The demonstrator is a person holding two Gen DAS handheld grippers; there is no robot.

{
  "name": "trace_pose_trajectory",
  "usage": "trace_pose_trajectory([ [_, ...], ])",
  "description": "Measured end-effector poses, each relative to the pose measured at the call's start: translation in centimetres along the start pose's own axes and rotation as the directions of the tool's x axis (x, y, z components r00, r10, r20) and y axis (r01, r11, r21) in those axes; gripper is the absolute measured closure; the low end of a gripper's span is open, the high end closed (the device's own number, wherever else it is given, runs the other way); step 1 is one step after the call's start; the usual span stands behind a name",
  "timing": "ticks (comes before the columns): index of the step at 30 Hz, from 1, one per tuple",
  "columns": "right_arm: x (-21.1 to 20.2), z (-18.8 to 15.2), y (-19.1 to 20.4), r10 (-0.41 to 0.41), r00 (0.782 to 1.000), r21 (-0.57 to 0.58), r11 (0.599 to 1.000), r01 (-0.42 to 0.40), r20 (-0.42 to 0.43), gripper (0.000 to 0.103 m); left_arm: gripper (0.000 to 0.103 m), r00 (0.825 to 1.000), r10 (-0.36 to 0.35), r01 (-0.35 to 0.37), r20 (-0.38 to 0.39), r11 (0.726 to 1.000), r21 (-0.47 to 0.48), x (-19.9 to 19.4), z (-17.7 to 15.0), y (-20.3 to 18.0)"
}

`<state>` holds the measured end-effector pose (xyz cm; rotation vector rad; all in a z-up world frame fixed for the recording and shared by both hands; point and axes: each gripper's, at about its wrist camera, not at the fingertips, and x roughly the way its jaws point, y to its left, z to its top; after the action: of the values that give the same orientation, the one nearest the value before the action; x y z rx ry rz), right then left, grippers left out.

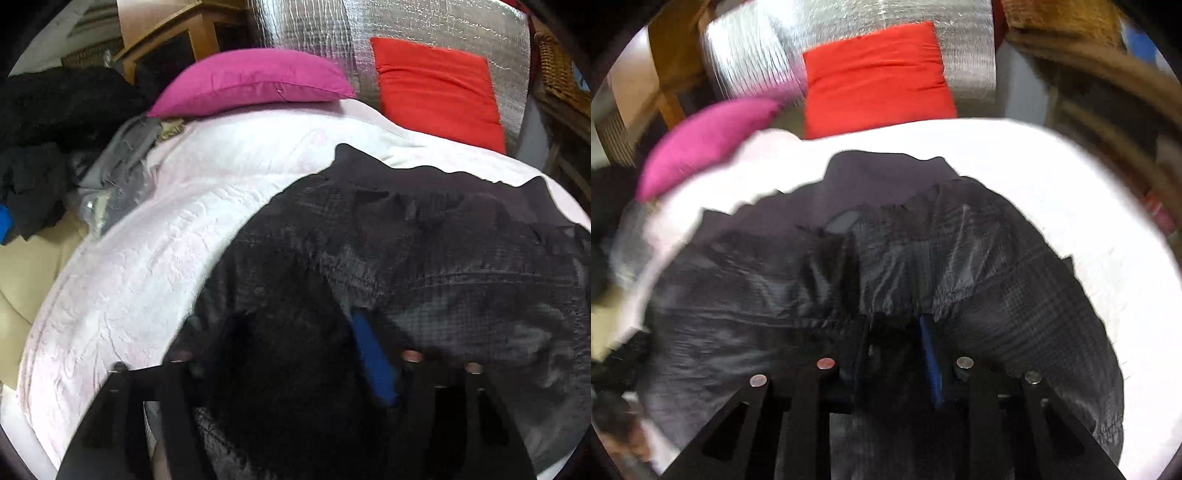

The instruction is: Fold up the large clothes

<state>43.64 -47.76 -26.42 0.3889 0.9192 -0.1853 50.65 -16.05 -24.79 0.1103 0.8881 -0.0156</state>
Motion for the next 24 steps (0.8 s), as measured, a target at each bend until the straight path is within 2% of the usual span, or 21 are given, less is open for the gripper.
trace_pose_trajectory([
  [1,-0.7,0.3,-1.3,0.073,0.997,0.055,0.996,-0.071,-0.027,0.041,0.025,0.999,-0.032,0.032,-0.015,0.999,-0.011,-0.3,0.1,0.3],
  [2,-1.6,0.6,-2.6,0.153,0.988,0.122,0.981,-0.148,-0.034,0.025,0.024,0.997,-0.072,0.072,-0.025,0.997,-0.028,-0.7,0.5,0.9],
  [4,-3.5,0.9,-4.7,0.26,0.965,0.208,0.943,-0.261,0.034,0.023,0.02,0.989,-0.147,0.147,-0.003,0.986,-0.085,-1.8,1.3,2.7],
  [5,-5.2,1.2,-6.2,0.298,0.95,0.225,0.923,-0.313,0.097,0.022,0.017,0.986,-0.169,0.169,0.014,0.98,-0.107,-2.3,1.5,3.5],
  [7,-7.2,1.4,-8.2,0.301,0.94,0.234,0.914,-0.332,0.159,0.013,0.01,0.979,-0.199,0.204,0.049,0.968,-0.147,-3.2,2.1,5.7],
  [9,-8.2,1.6,-10.2,0.269,0.945,0.257,0.915,-0.311,0.185,0.013,0.009,0.971,-0.234,0.24,0.053,0.951,-0.194,-3.2,2.3,7.8],
  [11,-7.8,1.8,-11.9,0.274,0.946,0.291,0.904,-0.314,0.172,0.013,0.009,0.963,-0.27,0.264,0.011,0.934,-0.239,-2.2,2.5,9.2],
  [14,-7.0,1.5,-14.3,0.287,0.947,0.371,0.871,-0.321,0.147,0.013,0.009,0.963,-0.269,0.25,-0.022,0.919,-0.305,-1.2,2.2,10.4],
  [16,-6.5,1.7,-13.6,0.273,0.952,0.361,0.881,-0.305,0.138,0.013,0.009,0.971,-0.24,0.227,-0.01,0.929,-0.292,-1.4,2.2,10.2],
  [18,-6.8,2.0,-12.1,0.235,0.962,0.304,0.914,-0.268,0.14,0.013,0.009,0.983,-0.184,0.176,-0.009,0.954,-0.242,-1.8,2.2,9.1],
  [19,-6.8,2.1,-11.1,0.174,0.976,0.272,0.94,-0.204,0.132,0.013,0.009,0.989,-0.149,0.141,-0.02,0.965,-0.222,-1.8,2.1,8.9],
  [21,-6.7,2.5,-10.2,0.038,0.992,0.256,0.964,-0.067,0.117,0.013,0.009,0.997,-0.063,0.056,-0.04,0.985,-0.166,-1.3,1.8,8.3],
  [24,-5.5,2.3,-10.4,0.005,0.997,0.241,0.97,-0.022,0.071,0.013,0.009,0.999,-0.006,0.002,-0.04,0.996,-0.094,-1.0,1.4,7.5],
])
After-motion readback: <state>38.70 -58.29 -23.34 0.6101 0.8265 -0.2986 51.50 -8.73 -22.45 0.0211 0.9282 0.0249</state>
